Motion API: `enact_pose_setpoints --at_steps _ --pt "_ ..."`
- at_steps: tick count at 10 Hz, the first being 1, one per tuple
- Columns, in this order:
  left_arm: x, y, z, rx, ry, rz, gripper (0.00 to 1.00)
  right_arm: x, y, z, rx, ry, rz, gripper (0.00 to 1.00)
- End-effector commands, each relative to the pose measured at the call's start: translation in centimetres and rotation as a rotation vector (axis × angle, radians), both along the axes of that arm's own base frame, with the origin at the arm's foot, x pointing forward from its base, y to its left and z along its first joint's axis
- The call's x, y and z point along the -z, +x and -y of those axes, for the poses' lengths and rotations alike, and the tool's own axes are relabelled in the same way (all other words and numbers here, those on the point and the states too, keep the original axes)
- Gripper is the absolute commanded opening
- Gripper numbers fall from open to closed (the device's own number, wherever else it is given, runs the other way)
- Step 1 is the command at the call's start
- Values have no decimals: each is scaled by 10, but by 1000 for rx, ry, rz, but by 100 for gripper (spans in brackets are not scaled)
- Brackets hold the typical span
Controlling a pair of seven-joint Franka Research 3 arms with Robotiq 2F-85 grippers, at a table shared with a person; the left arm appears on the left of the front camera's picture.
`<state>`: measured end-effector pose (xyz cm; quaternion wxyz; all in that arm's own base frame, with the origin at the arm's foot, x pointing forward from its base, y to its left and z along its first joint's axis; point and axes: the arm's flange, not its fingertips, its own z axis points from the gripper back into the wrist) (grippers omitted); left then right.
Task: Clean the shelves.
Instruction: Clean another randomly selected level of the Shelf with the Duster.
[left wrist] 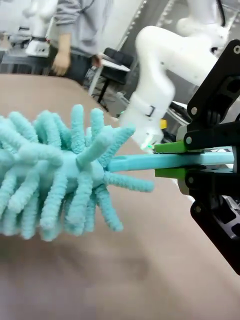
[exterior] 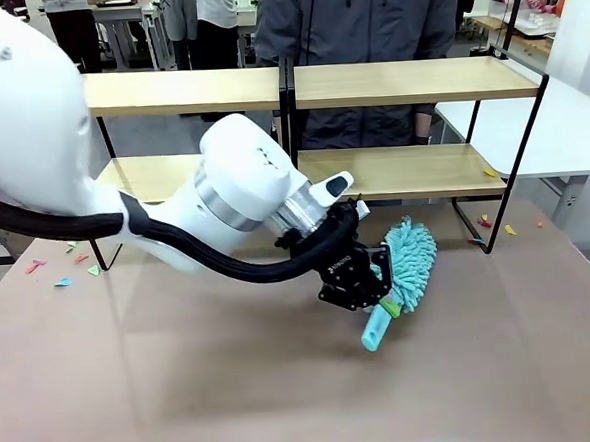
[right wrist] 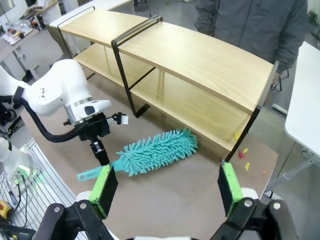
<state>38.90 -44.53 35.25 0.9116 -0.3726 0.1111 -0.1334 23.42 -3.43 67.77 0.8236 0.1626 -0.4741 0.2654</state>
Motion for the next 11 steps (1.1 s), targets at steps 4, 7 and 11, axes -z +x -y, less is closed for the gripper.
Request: enact_pose_setpoints --at_steps 4,7,11 --pt "24 13 79 -78 113 90 3 0 0 0 -10 5 2 100" --pt "22 29 112 -46 108 77 3 0 0 0 -10 5 2 100" --pt "20 32 153 77 97 77 3 0 0 0 -10 5 2 100"
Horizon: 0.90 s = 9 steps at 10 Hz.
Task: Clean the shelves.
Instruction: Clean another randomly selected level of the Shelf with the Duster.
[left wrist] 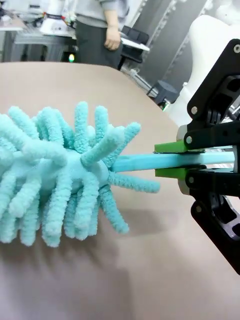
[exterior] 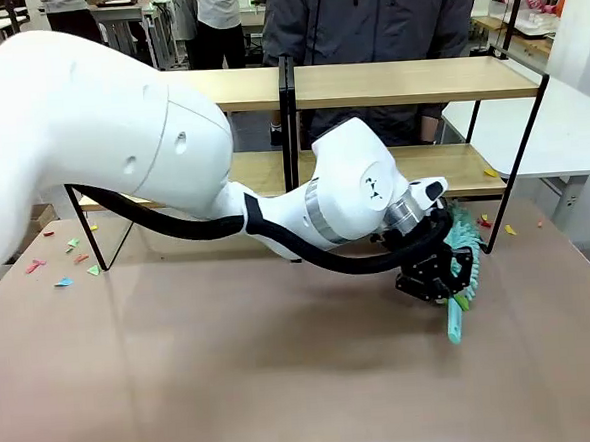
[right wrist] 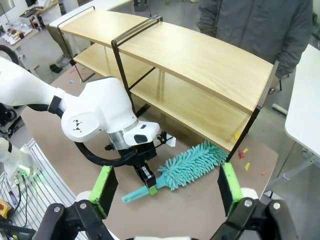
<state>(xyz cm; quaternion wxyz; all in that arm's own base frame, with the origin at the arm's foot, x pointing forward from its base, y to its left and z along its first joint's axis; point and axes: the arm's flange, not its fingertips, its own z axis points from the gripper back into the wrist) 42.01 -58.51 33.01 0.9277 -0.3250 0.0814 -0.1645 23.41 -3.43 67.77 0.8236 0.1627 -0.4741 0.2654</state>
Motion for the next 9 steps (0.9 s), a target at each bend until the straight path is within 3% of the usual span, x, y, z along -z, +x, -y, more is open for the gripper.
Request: enact_pose_setpoints --at_steps 1,6,9 --pt "-2 1 18 62 16 -30 3 0 0 0 -10 5 2 100" --pt "-10 9 -3 2 -277 -44 3 0 0 0 -10 5 2 100" --pt "-10 10 -13 -4 -246 -55 3 0 0 0 -10 5 2 100"
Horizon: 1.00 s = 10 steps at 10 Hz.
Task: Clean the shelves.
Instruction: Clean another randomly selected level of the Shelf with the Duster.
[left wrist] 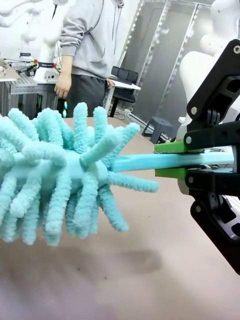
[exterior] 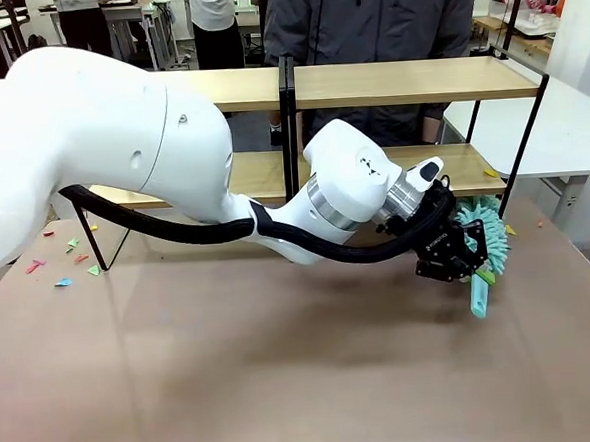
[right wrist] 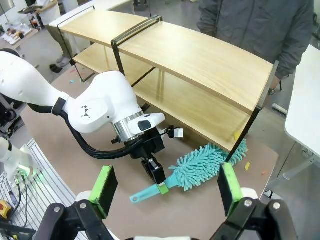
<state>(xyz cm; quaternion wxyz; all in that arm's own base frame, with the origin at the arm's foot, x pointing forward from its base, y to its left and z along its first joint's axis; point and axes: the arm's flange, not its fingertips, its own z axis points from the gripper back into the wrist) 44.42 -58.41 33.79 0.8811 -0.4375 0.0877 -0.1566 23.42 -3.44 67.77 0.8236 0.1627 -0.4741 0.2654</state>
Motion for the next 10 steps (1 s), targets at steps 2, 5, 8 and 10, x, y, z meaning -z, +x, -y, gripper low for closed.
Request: enact_pose_setpoints --at_steps 2,5,8,10 --pt "-2 -19 -23 21 40 -5 3 -1 0 0 -10 5 2 100" --pt "-21 -45 -73 88 57 -34 3 -1 0 0 -10 5 2 100" --pt "-51 -88 -134 237 10 -29 3 -1 0 0 -10 5 2 100" --pt "-61 -107 -168 316 -8 -38 3 -1 0 0 -10 5 2 100"
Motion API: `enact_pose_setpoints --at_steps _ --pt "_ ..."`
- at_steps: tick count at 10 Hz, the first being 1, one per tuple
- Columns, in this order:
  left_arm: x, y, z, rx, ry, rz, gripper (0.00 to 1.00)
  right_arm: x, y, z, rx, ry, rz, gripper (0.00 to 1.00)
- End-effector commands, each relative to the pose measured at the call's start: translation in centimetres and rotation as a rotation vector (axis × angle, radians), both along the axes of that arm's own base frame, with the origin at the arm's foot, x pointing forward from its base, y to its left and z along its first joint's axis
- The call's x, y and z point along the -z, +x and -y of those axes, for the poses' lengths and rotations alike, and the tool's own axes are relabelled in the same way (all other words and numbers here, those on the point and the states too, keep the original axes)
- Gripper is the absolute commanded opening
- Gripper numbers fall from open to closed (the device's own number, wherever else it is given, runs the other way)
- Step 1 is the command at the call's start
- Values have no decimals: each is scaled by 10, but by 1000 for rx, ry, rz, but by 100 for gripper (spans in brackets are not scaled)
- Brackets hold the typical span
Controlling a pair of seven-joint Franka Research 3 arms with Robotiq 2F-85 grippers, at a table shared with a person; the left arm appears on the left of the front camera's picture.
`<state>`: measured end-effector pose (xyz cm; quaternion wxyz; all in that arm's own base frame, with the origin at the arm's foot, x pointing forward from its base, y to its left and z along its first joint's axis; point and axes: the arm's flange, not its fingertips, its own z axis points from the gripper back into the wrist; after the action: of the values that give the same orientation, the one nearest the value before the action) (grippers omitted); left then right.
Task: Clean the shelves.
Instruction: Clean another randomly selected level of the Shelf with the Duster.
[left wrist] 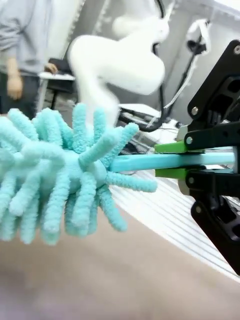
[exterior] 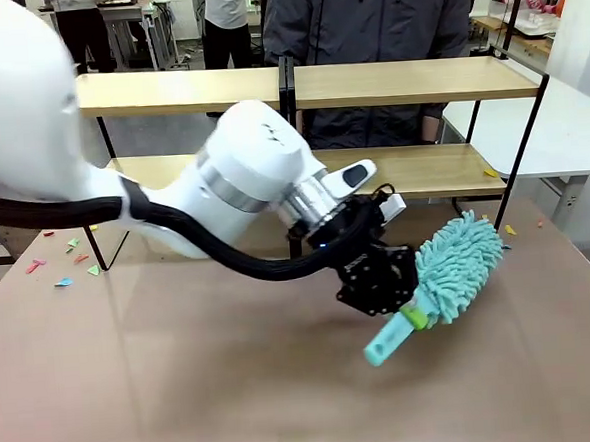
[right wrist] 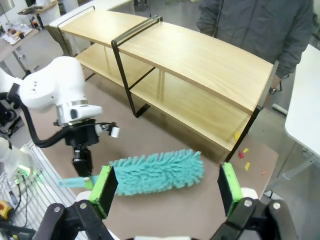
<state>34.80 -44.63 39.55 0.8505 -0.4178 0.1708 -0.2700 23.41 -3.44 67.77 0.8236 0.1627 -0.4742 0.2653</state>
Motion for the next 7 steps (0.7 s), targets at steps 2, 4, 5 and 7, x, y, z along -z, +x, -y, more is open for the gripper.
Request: enact_pose_setpoints --at_steps 2,4,5,7 --pt "-15 -28 -79 118 -37 -22 3 -1 0 0 -10 5 2 100" --pt "-26 -47 -136 283 1 -22 3 -1 0 0 -10 5 2 100" --pt "-30 -55 -163 320 -9 44 3 -1 0 0 -10 5 2 100" --pt "-22 -47 -136 264 12 -37 3 -1 0 0 -10 5 2 100"
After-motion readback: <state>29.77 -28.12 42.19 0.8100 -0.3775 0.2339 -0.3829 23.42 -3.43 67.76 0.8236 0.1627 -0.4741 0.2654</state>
